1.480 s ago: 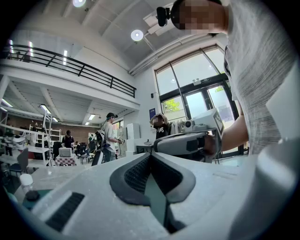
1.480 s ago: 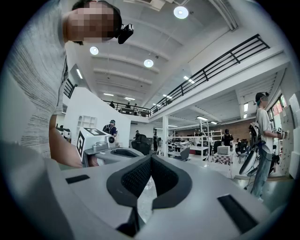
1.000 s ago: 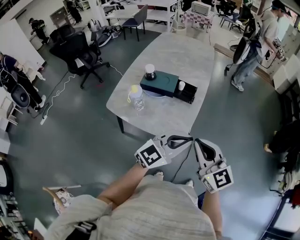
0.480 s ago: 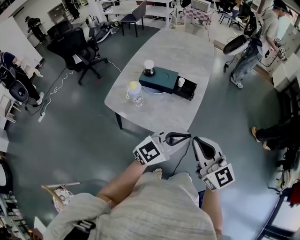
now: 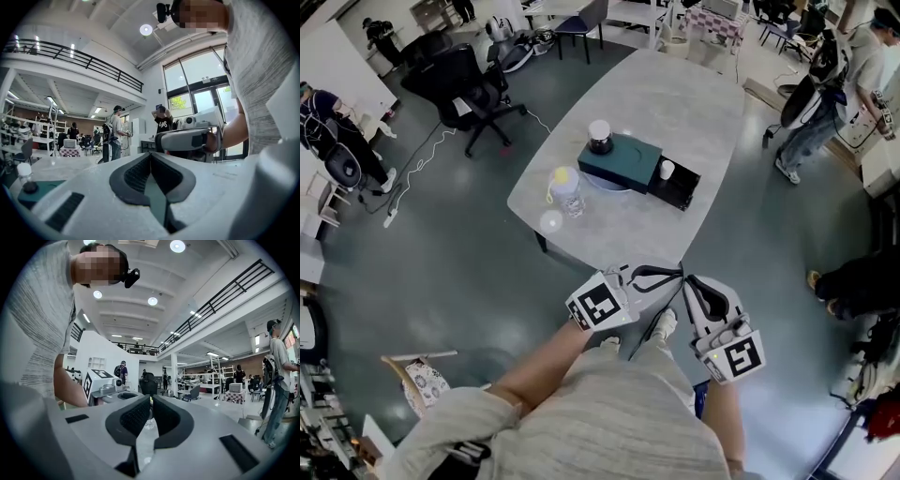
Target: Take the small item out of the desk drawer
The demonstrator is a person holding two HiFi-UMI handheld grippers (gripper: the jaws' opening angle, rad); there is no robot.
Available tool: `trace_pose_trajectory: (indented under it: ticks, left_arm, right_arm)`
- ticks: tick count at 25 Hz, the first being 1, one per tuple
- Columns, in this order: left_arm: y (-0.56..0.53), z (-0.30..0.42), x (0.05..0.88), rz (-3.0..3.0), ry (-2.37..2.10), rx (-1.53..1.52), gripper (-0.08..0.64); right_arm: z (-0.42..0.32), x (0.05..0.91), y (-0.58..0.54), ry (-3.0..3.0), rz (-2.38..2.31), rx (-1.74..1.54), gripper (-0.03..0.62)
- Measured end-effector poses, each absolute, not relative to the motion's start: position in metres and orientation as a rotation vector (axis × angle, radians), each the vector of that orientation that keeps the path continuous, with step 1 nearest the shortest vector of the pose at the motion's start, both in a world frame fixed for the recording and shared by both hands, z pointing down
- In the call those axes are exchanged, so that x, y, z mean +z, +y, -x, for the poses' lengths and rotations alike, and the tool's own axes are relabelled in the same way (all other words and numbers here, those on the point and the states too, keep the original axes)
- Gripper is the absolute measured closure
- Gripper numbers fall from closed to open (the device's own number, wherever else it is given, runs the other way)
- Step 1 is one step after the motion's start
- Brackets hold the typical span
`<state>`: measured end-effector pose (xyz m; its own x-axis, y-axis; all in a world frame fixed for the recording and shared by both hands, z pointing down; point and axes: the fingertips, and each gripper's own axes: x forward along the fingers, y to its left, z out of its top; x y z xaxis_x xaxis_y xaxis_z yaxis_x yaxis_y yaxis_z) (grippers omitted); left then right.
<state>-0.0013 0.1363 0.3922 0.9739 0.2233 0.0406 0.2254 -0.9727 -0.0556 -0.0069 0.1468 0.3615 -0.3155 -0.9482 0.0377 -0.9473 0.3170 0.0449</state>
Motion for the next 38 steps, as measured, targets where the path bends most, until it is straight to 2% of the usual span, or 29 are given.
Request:
trace_pose_trajectory:
  ticks: [16,23,38]
  left_arm:
    - [0.037,-0.137,0.4,3.075,-0.019,-0.108,0.545]
    - [0.0,-0.137,0.424,3.113,0.131,-0.155,0.543]
    - [-0.096,-0.109,0.47,3.241,0.27,-0.182,0.543]
  right_arm:
    - [-0.131,0.379,0.046,-2.674,-1.487,0.007,0.583]
    - [-0.149,0.399,0.005,-2.742,-1.472,0.11,0.583]
    - [-0.134,0.451,-0.083,-2.664,-1.44,0.185,0.581]
